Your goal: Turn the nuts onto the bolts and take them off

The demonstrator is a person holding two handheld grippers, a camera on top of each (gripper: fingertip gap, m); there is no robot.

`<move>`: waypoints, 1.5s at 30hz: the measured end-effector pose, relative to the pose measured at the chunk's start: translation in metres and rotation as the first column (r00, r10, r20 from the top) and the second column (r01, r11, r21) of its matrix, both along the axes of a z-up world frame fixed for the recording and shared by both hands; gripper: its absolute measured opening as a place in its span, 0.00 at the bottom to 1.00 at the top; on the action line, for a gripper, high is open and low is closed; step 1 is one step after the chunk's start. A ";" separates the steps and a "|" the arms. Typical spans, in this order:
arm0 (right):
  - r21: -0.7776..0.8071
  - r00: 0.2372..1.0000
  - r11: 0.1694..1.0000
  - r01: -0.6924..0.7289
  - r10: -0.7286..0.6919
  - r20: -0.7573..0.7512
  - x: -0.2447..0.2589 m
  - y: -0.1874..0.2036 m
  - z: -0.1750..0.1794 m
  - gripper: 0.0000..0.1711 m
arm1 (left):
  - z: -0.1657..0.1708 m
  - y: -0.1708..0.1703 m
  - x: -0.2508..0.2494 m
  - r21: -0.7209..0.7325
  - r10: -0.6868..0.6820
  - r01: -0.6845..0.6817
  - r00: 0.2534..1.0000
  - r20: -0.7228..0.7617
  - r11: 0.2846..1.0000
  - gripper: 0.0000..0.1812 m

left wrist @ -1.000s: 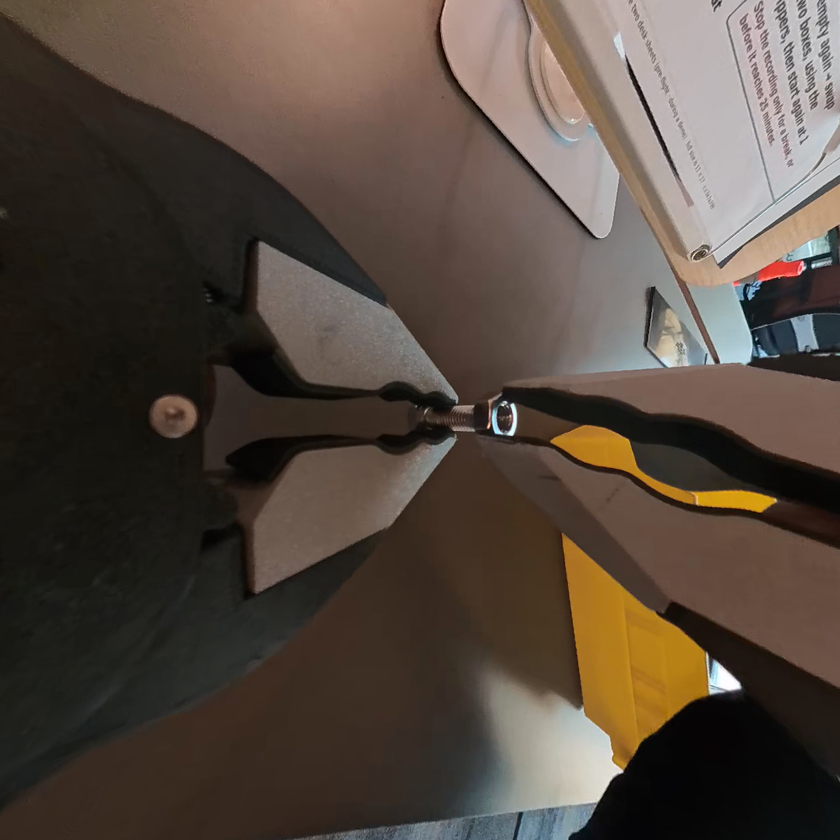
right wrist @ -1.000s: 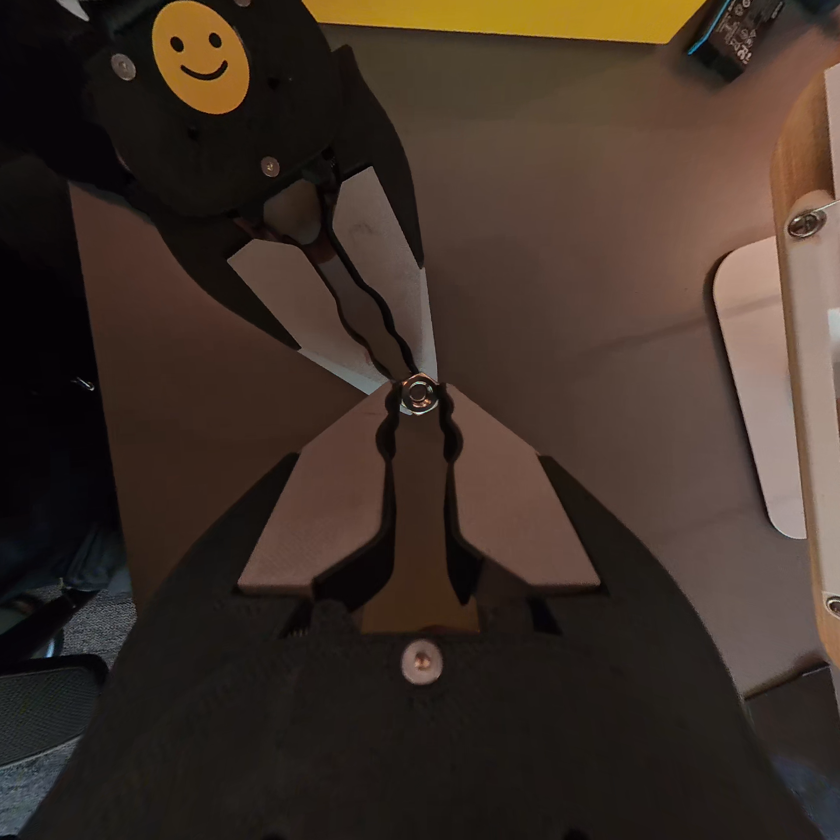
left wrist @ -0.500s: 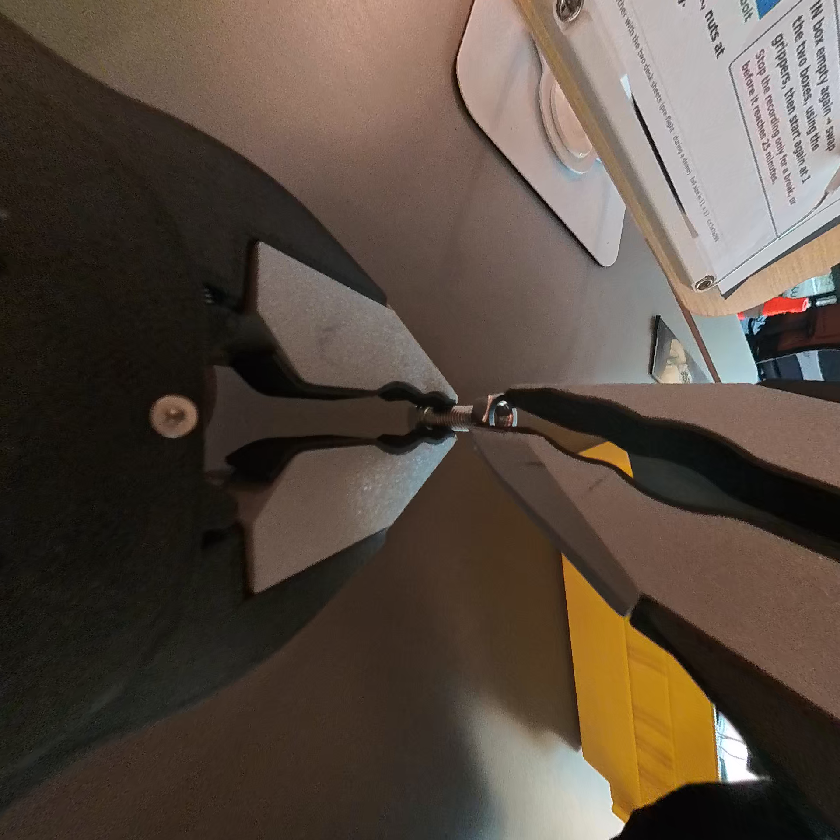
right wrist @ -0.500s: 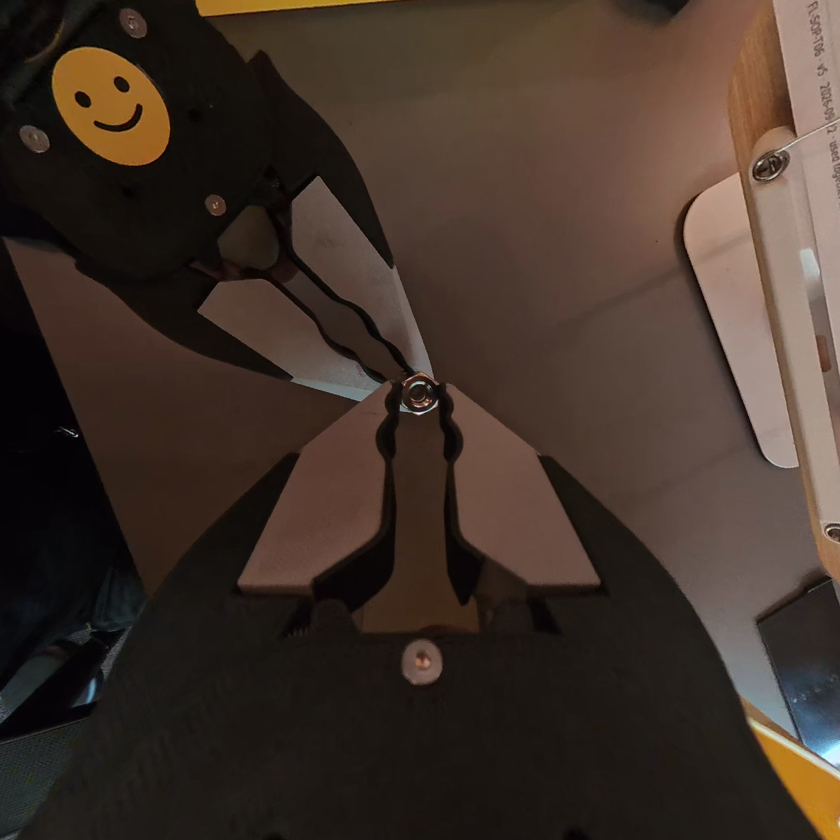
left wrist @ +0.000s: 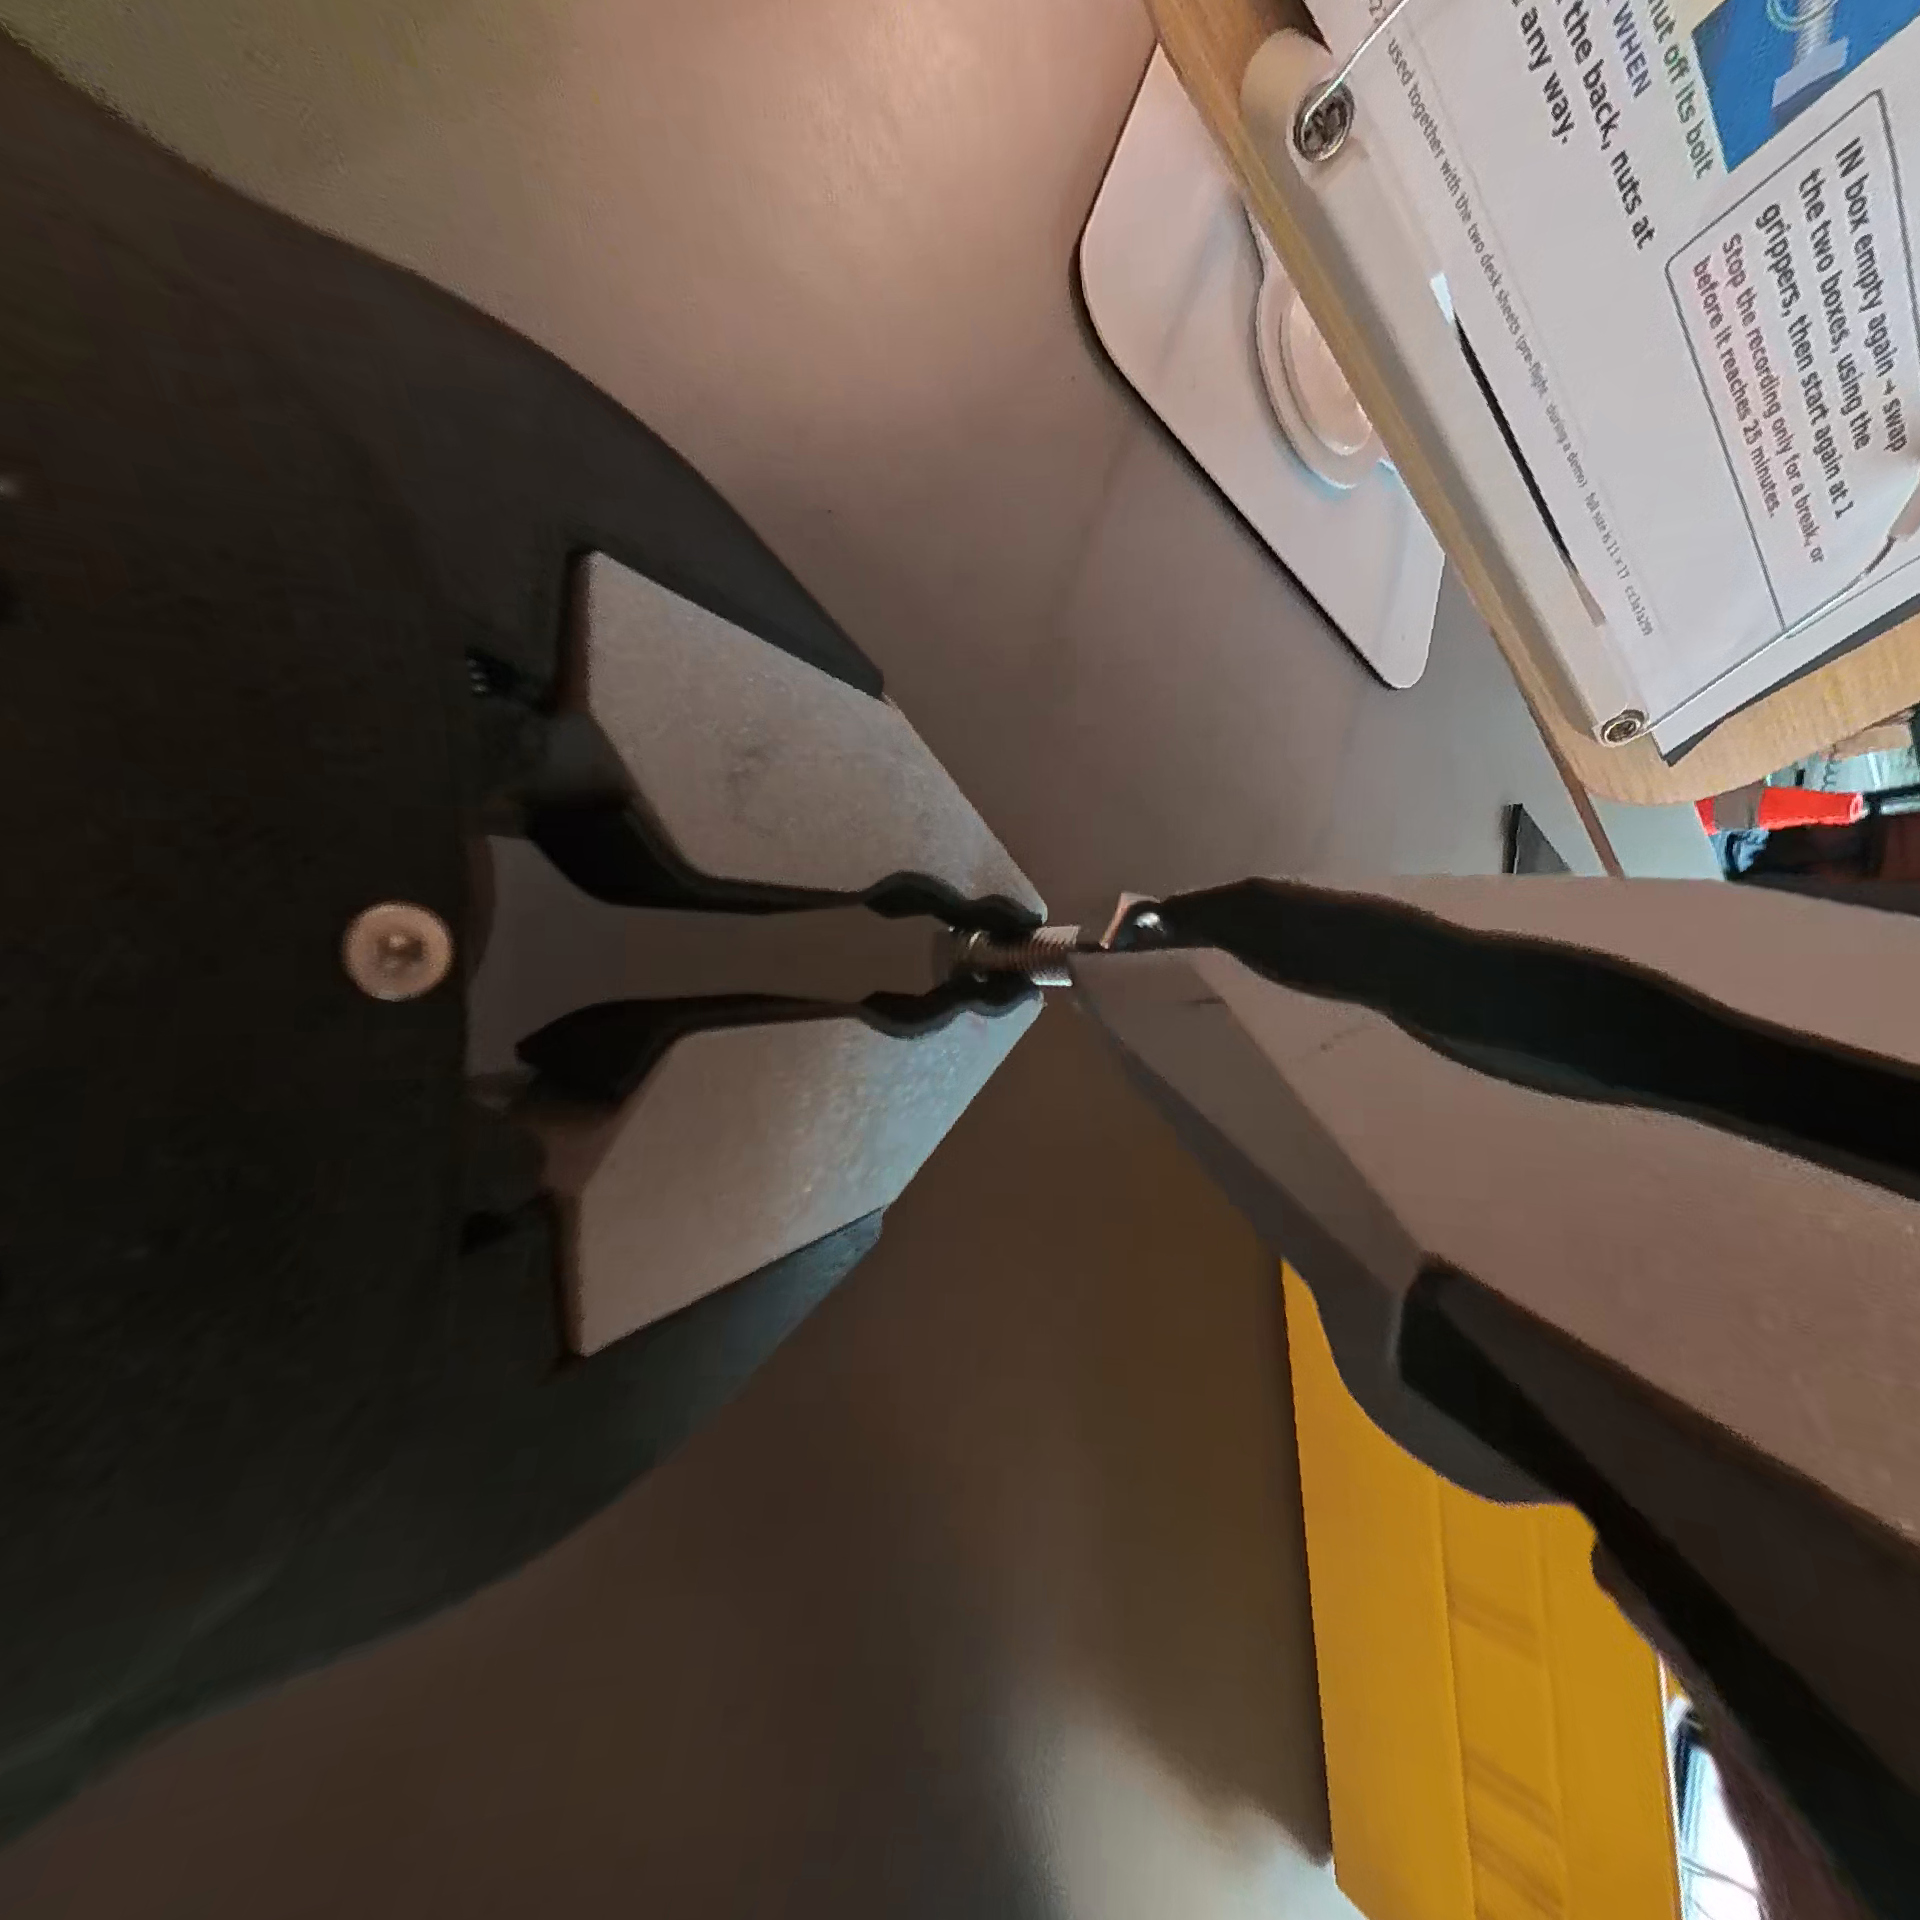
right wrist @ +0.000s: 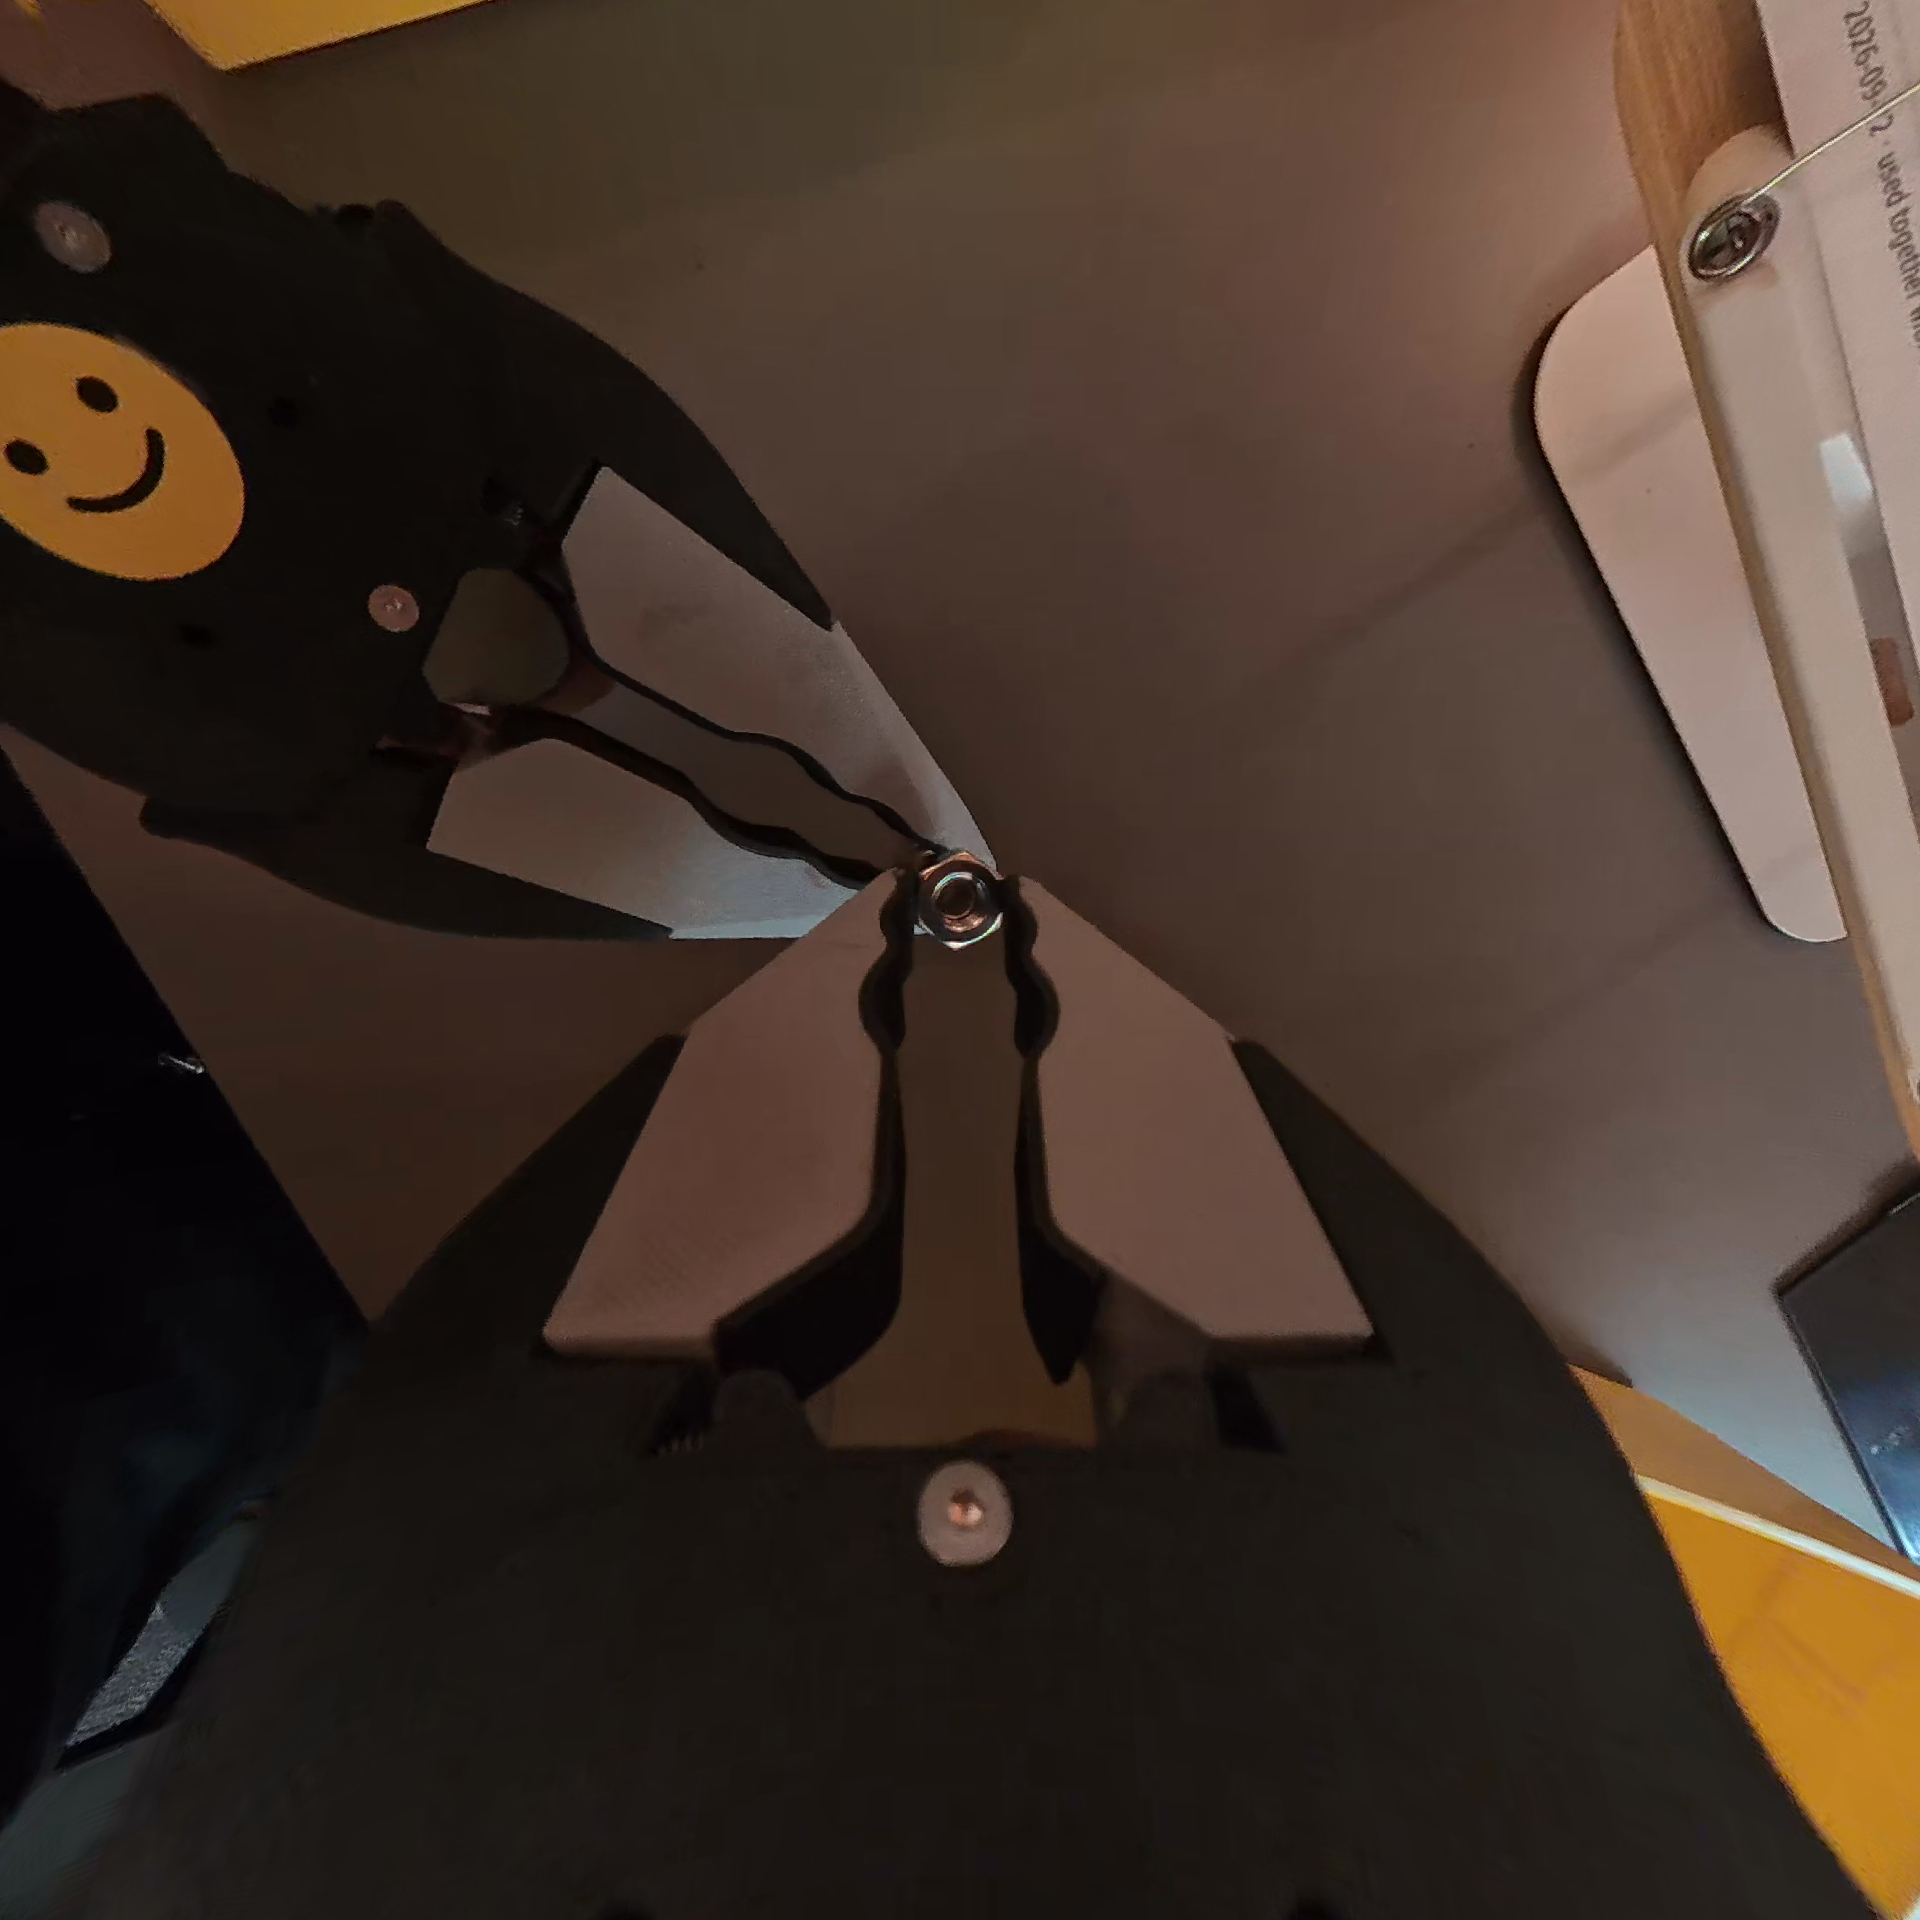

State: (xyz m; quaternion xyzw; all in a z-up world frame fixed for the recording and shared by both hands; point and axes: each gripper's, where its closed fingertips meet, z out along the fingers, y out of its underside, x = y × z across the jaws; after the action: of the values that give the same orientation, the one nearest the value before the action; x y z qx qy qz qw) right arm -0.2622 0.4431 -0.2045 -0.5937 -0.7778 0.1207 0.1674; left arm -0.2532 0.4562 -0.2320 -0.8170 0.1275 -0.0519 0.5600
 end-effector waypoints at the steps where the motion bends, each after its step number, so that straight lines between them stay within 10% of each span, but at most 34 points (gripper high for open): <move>1: 0.004 1.000 1.000 0.007 -0.007 0.001 -0.001 0.000 0.000 0.09 | 0.000 0.000 -0.001 0.000 0.007 -0.007 1.000 0.003 1.000 0.04; 45: 0.014 0.987 0.988 0.156 -0.156 0.026 -0.007 0.004 -0.001 0.11 | -0.001 0.005 -0.008 -0.013 0.143 -0.143 0.990 0.016 0.990 0.04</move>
State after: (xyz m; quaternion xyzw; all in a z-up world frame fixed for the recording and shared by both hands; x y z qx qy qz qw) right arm -0.2695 0.4476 -0.2059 -0.6534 -0.7318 0.0943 0.1694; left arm -0.2616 0.4610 -0.2327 -0.8267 0.0635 -0.0191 0.5587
